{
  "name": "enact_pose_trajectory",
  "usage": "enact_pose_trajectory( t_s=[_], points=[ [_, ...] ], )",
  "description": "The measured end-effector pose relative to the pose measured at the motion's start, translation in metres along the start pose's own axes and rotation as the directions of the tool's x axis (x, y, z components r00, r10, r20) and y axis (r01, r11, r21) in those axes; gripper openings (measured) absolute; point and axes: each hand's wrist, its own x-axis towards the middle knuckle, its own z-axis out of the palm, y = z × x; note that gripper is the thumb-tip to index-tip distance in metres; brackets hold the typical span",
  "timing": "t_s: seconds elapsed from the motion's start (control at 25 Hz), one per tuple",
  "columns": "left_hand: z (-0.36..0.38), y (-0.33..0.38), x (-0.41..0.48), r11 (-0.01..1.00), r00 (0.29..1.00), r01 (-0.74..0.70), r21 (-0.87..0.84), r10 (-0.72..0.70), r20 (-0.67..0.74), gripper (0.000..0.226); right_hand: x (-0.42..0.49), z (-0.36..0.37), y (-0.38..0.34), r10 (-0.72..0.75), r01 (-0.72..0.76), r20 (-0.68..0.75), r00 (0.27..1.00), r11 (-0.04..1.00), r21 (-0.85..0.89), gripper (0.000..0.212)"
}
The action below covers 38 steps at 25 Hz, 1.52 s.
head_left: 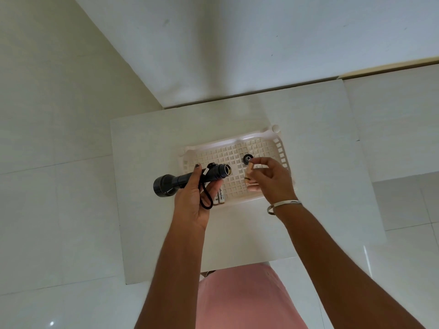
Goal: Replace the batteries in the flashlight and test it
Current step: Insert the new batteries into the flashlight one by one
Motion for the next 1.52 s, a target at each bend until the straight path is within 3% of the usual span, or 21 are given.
enact_pose_trajectory(
  t_s=[0.04, 0.08, 0.16, 0.36, 0.6, 0.88, 1.0, 1.24, 1.4, 1.52],
  points=[
    [0.000, 0.002, 0.000, 1.000, 1.000, -0.006, -0.002, 0.006, -0.004, 0.012, -0.009, 0.005, -0.009, 0.078, -0.110, 0.112, 0.991, 0.942, 0.318, 0.022],
    [0.000, 0.003, 0.001, 1.000, 1.000, -0.011, -0.006, 0.011, -0.005, 0.012, -0.017, 0.008, -0.015, 0.098, -0.194, 0.215, 0.972, 0.848, 0.493, 0.023],
    [0.001, 0.005, 0.001, 1.000, 1.000, -0.022, -0.006, 0.022, -0.002, 0.012, -0.028, 0.011, -0.027, 0.087, -0.284, 0.329, 0.940, 0.732, 0.619, 0.024],
    [0.002, 0.008, 0.000, 1.000, 1.000, -0.029, -0.001, 0.029, -0.012, 0.012, -0.039, 0.018, -0.042, 0.108, -0.302, 0.322, 0.940, 0.699, 0.648, 0.021],
    [-0.001, 0.008, -0.001, 1.000, 1.000, -0.017, -0.010, 0.017, -0.022, 0.012, -0.045, 0.031, -0.042, -0.059, 0.072, -0.042, 0.997, 0.790, 0.608, 0.025],
    [0.000, 0.005, -0.003, 1.000, 0.999, -0.007, -0.022, 0.006, -0.049, 0.013, -0.052, 0.055, -0.035, -0.118, 0.148, -0.090, 0.989, 0.720, 0.678, 0.034],
    [-0.001, 0.004, -0.004, 0.999, 0.998, 0.006, -0.035, -0.009, -0.060, 0.012, -0.053, 0.057, -0.033, -0.163, 0.210, -0.132, 0.978, 0.751, 0.626, 0.028],
    [0.000, 0.004, -0.006, 0.996, 0.997, 0.001, -0.089, -0.008, -0.078, 0.012, -0.057, 0.052, -0.024, -0.494, 0.506, -0.116, 0.862, 0.816, 0.279, 0.027],
    [-0.004, 0.005, -0.006, 0.999, 0.997, -0.015, -0.041, 0.011, -0.083, 0.012, -0.048, 0.040, -0.021, -0.644, 0.644, -0.026, 0.765, 0.765, -0.024, 0.022],
    [-0.005, 0.006, -0.006, 0.999, 0.996, -0.036, -0.023, 0.034, -0.088, 0.012, -0.041, 0.036, -0.022, -0.665, 0.665, 0.047, 0.746, 0.739, -0.108, 0.025]
  ],
)
